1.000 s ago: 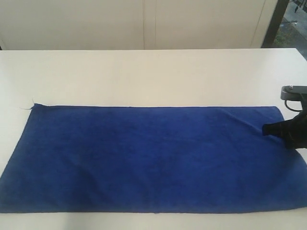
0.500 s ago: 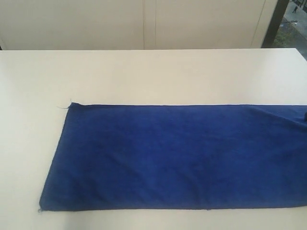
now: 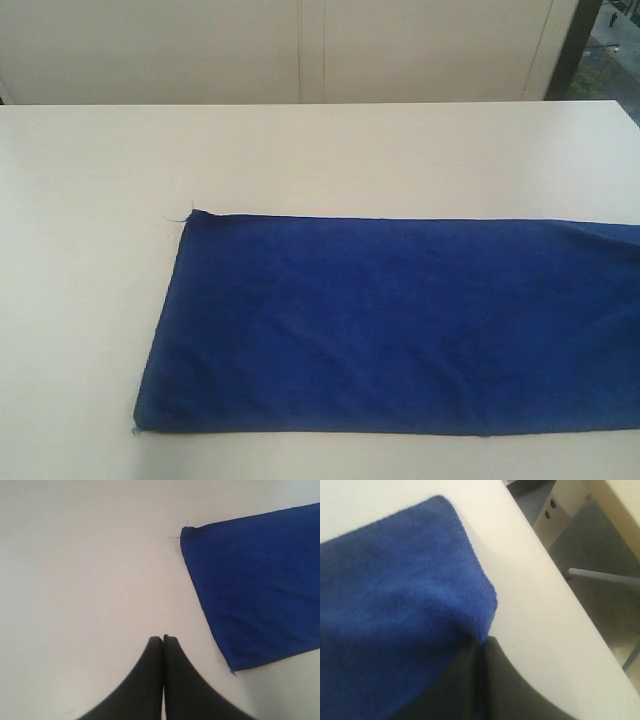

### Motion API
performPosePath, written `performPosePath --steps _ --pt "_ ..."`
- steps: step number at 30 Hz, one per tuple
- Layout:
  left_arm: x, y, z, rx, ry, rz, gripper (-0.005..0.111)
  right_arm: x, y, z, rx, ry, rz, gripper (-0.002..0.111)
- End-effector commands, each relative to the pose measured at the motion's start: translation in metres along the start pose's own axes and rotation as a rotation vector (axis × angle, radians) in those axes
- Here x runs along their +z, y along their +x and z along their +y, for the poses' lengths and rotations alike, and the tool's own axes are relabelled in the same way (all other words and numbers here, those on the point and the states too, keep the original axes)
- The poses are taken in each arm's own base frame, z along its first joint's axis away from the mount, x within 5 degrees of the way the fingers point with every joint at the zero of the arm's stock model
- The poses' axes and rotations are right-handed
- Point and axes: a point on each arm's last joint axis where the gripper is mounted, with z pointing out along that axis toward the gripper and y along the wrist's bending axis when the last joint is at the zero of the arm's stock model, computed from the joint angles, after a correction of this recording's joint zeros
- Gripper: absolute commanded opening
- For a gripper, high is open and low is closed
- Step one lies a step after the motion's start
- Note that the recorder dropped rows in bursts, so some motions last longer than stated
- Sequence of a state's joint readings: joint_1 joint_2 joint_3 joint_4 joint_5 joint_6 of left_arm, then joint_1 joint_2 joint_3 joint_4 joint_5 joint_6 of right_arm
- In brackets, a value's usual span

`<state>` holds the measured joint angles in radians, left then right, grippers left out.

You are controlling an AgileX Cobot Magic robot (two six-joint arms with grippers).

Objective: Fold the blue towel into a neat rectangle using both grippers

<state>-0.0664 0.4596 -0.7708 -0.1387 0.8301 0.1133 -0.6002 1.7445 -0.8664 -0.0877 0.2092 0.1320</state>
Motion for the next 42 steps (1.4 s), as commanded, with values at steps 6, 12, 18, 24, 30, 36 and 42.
performPosePath --steps 6,12,18,24,30,36,42 --pt "0.000 0.002 -0.001 -0.007 0.004 0.005 0.000 -0.075 -0.022 0.039 0.000 -0.111 -0.193 0.000" --pt "0.000 0.002 -0.001 -0.007 0.004 0.005 0.000 -0.132 -0.018 0.080 -0.080 -0.245 -0.304 0.000" --pt "0.000 0.002 -0.001 -0.007 0.004 0.005 0.000 -0.185 0.003 0.121 -0.221 -0.407 -0.368 0.000" --pt "0.000 0.002 -0.001 -0.007 0.004 0.005 0.000 -0.231 0.037 0.189 -0.418 -0.663 -0.365 0.000" --pt "0.000 0.002 -0.001 -0.007 0.004 0.005 0.000 -0.237 0.092 0.278 -0.648 -0.837 -0.233 0.000" --pt "0.000 0.002 -0.001 -0.007 0.004 0.005 0.000 -0.157 0.212 0.400 -0.823 -0.879 -0.028 0.000" --pt "0.000 0.002 -0.001 -0.007 0.004 0.005 0.000 -0.105 0.251 0.438 -0.841 -0.818 0.068 0.000"
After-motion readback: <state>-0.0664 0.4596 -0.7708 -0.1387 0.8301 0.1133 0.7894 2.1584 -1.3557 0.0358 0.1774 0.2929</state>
